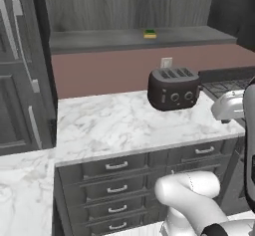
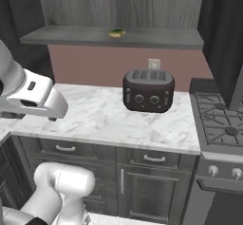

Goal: Pick up the sponge and sponge from the sink, and place them back in the cabinet, and close the cabinet doors.

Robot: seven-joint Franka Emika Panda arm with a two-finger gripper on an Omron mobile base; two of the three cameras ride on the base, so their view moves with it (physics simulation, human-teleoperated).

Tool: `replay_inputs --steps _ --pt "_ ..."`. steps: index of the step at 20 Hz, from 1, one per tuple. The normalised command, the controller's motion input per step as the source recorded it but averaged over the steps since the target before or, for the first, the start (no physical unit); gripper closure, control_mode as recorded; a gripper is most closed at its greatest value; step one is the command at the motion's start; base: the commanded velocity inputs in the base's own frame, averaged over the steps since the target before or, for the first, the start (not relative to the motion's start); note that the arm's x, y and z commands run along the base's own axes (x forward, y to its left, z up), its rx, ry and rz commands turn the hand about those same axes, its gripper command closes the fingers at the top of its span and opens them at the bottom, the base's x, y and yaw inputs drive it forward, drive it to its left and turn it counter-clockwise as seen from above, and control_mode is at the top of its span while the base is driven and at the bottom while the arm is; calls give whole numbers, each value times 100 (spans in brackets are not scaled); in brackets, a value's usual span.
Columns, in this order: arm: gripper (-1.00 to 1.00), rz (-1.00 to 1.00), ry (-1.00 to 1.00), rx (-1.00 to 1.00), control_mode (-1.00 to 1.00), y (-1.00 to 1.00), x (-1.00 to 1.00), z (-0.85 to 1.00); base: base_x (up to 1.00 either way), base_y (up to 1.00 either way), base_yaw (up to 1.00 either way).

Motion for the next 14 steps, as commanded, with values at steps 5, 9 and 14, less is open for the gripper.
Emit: replay_inputs --steps 5,9,14 --pt "-100 0 0 0 100 0 0 0 -100 -16 4" --pt "-100 0 0 0 100 0 0 0 -81 -5 3" --pt "-100 0 0 0 100 0 0 0 -24 0 32"
